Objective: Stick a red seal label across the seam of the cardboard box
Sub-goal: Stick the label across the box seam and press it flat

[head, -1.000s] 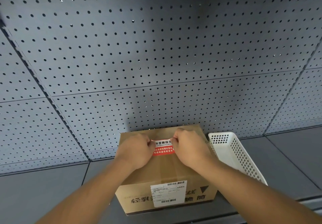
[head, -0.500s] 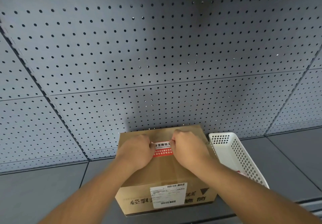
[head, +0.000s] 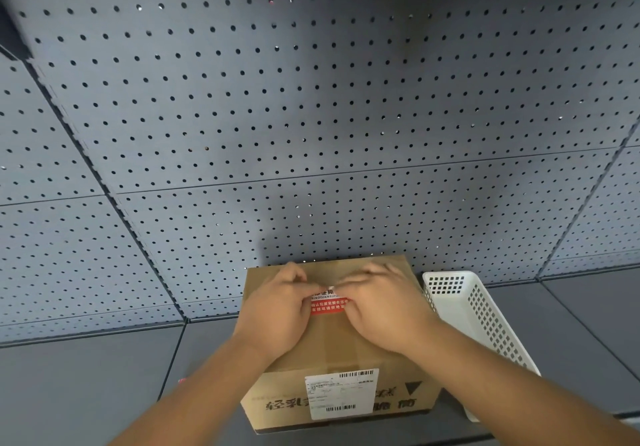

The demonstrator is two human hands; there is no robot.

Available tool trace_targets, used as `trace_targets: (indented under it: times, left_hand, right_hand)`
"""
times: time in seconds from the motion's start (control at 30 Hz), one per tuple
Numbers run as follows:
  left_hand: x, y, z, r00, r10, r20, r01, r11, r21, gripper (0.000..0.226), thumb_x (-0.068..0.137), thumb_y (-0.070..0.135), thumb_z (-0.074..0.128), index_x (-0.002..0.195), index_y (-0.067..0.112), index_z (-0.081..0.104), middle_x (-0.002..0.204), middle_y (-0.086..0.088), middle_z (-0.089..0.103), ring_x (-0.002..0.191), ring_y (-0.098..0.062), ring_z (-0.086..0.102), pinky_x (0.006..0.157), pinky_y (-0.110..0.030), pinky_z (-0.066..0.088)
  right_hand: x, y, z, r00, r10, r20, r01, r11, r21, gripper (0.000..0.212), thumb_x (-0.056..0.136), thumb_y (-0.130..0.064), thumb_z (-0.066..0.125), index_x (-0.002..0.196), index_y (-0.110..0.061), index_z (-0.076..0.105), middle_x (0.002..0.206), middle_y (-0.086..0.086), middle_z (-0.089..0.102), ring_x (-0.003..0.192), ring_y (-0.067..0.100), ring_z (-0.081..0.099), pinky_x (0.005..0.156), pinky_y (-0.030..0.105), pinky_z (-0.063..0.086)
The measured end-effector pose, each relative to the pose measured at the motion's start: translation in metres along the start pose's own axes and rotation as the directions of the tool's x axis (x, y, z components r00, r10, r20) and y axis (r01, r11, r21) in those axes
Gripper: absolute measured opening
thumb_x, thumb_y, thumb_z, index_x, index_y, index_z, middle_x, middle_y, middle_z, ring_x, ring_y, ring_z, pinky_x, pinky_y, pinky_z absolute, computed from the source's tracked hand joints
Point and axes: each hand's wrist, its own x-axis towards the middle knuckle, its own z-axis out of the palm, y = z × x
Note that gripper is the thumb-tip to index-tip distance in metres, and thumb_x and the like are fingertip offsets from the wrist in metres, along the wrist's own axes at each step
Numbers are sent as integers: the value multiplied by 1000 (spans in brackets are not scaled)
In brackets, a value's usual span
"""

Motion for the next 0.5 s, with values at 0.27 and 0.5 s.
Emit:
trace_targets:
  times: [0.27, 0.5]
  left_hand:
    - [-11, 3, -5, 996, -52, -69, 58, 995, 82, 21, 94, 31, 63, 108, 29, 79, 106, 6, 71, 97, -26, 64, 80, -40, 58]
    - [-12, 6, -6, 995, -70, -70, 81, 983, 166, 20, 96, 32, 60, 102, 24, 78, 109, 4, 74, 102, -27, 65, 81, -41, 59]
  right_hand:
    - [-25, 13, -6, 986, 152, 61, -154, 988, 28, 58, 97, -50, 23, 138, -35, 61, 149, -17, 57, 139, 14, 44, 110, 45, 40]
    - [-24, 11, -9, 985, 143, 93, -148, 988, 53, 48, 104, -49, 33, 144, -33, 54, 157, -14, 48, 146, 15, 36, 117, 44, 29]
